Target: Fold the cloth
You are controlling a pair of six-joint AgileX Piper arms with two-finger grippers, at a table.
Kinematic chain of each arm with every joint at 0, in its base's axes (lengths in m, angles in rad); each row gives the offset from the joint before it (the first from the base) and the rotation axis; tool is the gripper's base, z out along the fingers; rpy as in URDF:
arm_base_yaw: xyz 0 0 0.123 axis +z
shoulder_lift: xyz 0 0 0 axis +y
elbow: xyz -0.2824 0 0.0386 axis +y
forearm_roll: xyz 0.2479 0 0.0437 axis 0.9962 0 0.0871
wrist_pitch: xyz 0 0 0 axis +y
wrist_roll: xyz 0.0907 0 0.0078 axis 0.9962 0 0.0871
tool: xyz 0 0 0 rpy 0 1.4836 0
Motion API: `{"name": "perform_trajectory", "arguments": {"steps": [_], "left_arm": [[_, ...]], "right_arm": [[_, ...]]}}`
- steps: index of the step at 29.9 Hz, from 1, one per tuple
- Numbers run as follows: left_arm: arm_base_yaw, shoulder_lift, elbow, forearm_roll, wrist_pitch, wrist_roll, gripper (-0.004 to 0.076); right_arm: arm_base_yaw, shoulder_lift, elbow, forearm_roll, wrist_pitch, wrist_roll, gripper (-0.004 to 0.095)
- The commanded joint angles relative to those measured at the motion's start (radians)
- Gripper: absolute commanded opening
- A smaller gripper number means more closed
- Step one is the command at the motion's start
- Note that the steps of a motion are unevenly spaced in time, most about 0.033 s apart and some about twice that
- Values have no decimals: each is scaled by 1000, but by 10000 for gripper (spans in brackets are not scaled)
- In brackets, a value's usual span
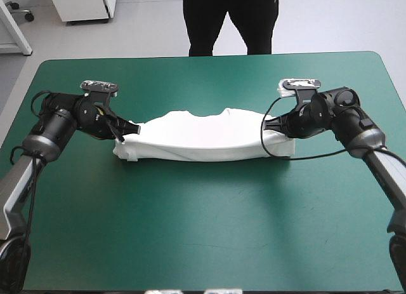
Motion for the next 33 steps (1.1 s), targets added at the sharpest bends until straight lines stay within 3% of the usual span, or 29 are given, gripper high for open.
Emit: {"name": "perform_trajectory", "arguments": {"steps": [1,9,19,22,27,29,33], "left_arm": [[-2,45,-117,52,-46,-14,-9],[-2,225,-257,67,-79,-14,-9],[-2,365,-282,63,-195,-40,16],[-2,377,-282,51,-200,19,138],[-2,375,-333,-28,-106,82,529],[-2,369,-370,-24,-62,82,628],[-2,326,-405,-33,-24,96,638]], "right_arm": [[-39,41,-107,-24,-50,10,-17],[-88,203,-242,2,-36,-36,-17],[-88,321,-297,-2,-99,-81,18],[-88,337,-297,26,-78,-133,171],[-88,330,-298,88,-62,-133,565],[-88,316,-308,86,-37,-133,602],[-88,259,-317,63,-3,-135,569]]}}
